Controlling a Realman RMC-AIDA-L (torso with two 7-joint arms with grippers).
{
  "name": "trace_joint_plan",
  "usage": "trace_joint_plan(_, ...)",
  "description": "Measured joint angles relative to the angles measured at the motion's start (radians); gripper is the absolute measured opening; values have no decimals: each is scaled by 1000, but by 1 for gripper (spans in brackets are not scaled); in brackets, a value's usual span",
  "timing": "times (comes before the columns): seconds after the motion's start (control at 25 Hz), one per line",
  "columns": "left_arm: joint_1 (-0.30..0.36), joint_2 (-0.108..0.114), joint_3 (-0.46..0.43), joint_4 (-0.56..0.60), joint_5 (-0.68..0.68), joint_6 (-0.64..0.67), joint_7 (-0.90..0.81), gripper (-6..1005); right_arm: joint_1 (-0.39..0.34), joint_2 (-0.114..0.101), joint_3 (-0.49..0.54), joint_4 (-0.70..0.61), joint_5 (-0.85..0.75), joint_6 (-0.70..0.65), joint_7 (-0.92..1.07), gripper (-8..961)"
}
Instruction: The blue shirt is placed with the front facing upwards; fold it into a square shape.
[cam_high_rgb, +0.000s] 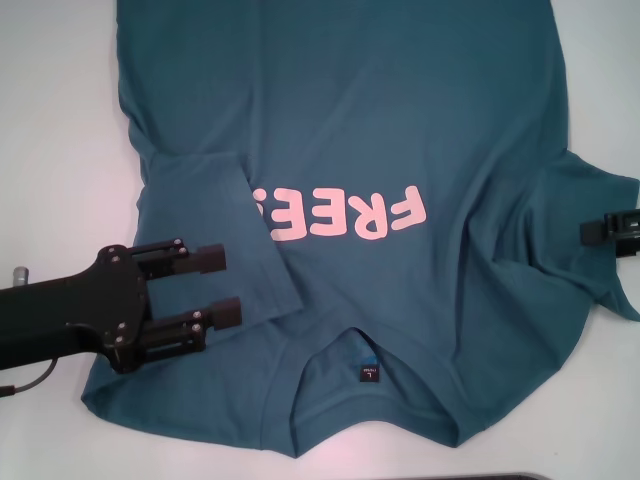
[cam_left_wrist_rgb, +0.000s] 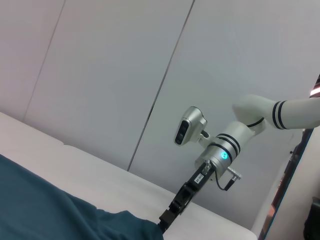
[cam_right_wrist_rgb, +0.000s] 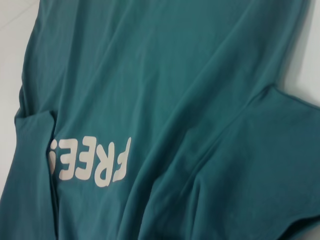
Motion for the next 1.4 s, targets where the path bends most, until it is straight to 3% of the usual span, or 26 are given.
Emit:
trace_joint_plan(0.48, -1, 0, 0, 2, 0, 0, 0, 642, -3, 12, -44, -53, 0, 14, -14, 753)
trace_joint_plan(0.8, -1, 0, 0, 1, 0, 0, 0, 642, 6, 35, -44, -47, 0, 15, -18, 748)
trace_joint_plan(1.4, -2, 0, 0, 0, 0, -2, -10, 642, -4, 29, -22, -55, 10, 8, 43, 715)
